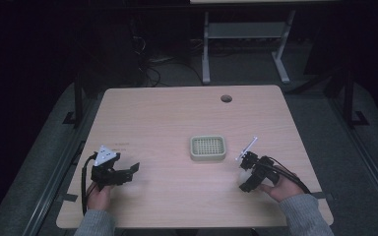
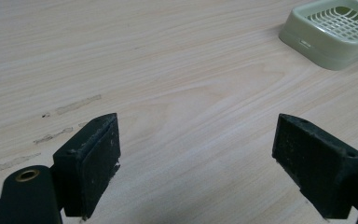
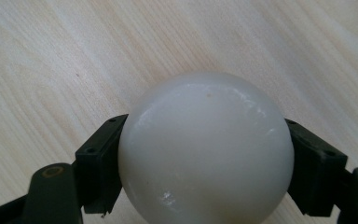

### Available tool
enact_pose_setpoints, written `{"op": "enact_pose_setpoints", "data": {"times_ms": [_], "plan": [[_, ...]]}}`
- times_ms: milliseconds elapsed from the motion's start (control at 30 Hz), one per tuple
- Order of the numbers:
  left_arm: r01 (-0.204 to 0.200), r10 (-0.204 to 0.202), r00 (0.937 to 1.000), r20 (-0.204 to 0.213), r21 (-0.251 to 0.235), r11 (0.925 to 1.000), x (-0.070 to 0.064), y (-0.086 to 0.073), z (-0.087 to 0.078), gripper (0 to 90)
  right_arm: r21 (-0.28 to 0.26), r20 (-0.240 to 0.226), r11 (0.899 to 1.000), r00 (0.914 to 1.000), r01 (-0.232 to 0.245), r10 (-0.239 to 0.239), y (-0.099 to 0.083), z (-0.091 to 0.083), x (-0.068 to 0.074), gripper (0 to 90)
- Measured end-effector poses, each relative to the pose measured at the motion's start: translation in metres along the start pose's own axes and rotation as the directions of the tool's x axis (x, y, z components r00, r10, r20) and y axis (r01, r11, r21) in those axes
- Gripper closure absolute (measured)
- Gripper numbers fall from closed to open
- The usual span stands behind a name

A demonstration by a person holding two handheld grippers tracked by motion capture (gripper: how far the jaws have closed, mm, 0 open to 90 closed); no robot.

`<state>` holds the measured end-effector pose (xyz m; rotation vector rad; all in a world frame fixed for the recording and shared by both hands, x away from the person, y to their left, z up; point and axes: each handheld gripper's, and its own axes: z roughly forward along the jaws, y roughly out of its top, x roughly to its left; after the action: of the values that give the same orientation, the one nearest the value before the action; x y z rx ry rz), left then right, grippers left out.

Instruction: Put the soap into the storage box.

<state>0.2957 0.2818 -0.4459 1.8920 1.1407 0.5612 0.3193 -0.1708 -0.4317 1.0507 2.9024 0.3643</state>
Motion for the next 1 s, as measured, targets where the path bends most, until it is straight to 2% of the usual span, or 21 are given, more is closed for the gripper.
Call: {"op": "enact_pose_setpoints", "data": {"times_ms": [600,1000], "plan": [[0.007,-0.007,1.0000,-0.004,0.003,1.0000,0.000,0.000,0.000,14.8,-0.024,-0.016,1.000,0.9998,0.016,-0.016,0.010,-0.010,-0.006,23.4],[0.000,0.000,1.0000,-0.002,0.006,1.0000,0.000,0.000,-0.001,14.8,-0.028,-0.018,0.999,0.9994,0.029,-0.029,0.025,-0.018,-0.008,23.4]]}}
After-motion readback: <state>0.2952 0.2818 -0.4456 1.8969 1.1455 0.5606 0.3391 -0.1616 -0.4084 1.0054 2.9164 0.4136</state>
